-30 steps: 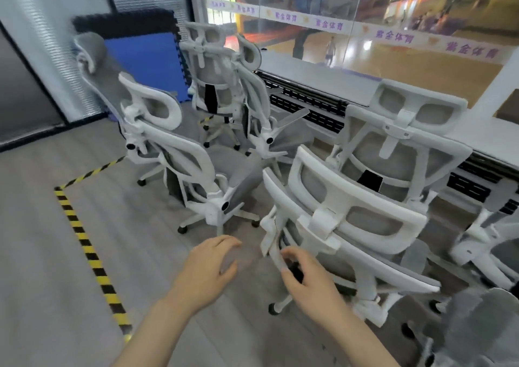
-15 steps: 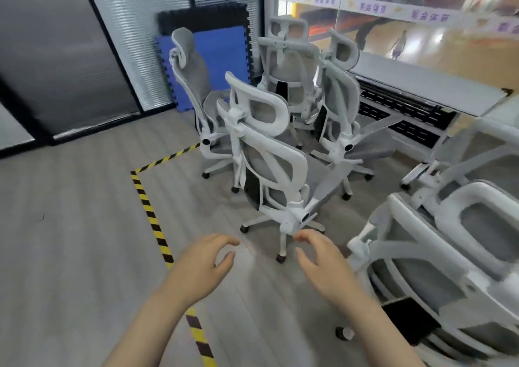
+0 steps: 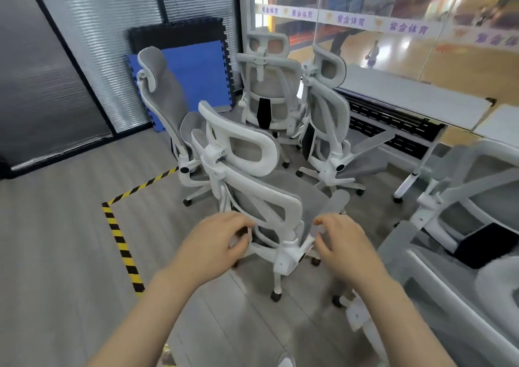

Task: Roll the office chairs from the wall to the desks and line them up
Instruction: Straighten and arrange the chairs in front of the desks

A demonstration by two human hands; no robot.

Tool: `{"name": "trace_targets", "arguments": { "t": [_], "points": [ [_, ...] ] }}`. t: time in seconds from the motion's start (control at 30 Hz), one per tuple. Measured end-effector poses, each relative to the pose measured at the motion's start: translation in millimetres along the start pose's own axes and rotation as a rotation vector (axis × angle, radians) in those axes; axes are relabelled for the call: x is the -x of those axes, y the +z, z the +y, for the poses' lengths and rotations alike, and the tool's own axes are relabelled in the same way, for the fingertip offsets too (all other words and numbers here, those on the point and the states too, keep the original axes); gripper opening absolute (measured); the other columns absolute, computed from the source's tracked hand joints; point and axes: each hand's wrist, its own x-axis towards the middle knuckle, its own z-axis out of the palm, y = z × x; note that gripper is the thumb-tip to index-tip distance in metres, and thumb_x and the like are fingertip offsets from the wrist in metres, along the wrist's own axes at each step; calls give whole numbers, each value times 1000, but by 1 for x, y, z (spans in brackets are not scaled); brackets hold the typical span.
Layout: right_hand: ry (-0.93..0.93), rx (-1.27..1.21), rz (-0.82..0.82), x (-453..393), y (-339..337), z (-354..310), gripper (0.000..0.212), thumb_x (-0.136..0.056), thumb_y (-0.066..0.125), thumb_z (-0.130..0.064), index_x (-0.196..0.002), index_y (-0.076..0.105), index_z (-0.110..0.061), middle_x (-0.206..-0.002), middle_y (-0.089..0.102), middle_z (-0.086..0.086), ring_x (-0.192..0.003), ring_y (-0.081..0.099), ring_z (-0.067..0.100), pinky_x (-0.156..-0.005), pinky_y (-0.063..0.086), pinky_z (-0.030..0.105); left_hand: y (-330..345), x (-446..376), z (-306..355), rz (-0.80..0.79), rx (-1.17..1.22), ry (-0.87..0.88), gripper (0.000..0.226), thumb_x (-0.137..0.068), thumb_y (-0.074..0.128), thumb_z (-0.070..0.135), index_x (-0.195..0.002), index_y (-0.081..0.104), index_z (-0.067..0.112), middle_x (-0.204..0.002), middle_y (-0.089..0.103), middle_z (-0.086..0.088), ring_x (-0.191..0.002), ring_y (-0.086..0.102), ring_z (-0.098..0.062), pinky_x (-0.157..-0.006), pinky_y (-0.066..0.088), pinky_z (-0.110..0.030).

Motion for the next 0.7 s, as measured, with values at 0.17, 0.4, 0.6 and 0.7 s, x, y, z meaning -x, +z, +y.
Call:
{"name": "trace_targets", "arguments": {
  "t": [0.17, 0.4, 0.6, 0.7],
  "points": [
    [-5, 112, 0, -74, -13, 38, 30, -92, 48, -25, -121, 55, -21, -120, 58, -6, -113, 51, 17, -92, 39, 30, -18, -110, 1, 27, -54, 108, 31, -91, 38, 45, -114, 58, 36, -112, 60, 22, -103, 55, -2, -89, 47, -32],
    [13, 171, 45, -160, -32, 81, 30, -92, 47, -28, -121, 55, -21, -117, 58, -5, -111, 52, 18, -88, 39, 31, -48, -254, 12, 6, -197, 340, 28, -91, 44, 34, -110, 63, 27, -107, 64, 12, -99, 58, -12, -87, 44, -30],
    [93, 192, 110, -229, -46, 121, 19, -91, 48, -25, -107, 57, -20, -104, 61, -2, -97, 54, 22, -81, 44, 36, -44, -372, -1, -135, -204, 365, 25, -94, 48, 34, -117, 59, 32, -115, 60, 14, -103, 53, -6, -90, 45, -32],
    [147, 223, 79, -263, -46, 145, 24, -91, 47, -27, -112, 56, -20, -107, 60, -1, -98, 54, 23, -81, 44, 37, -34, -429, -12, -199, -187, 394, 27, -94, 49, 33, -120, 57, 32, -113, 58, 14, -108, 52, -9, -91, 44, -30]
  ]
}}
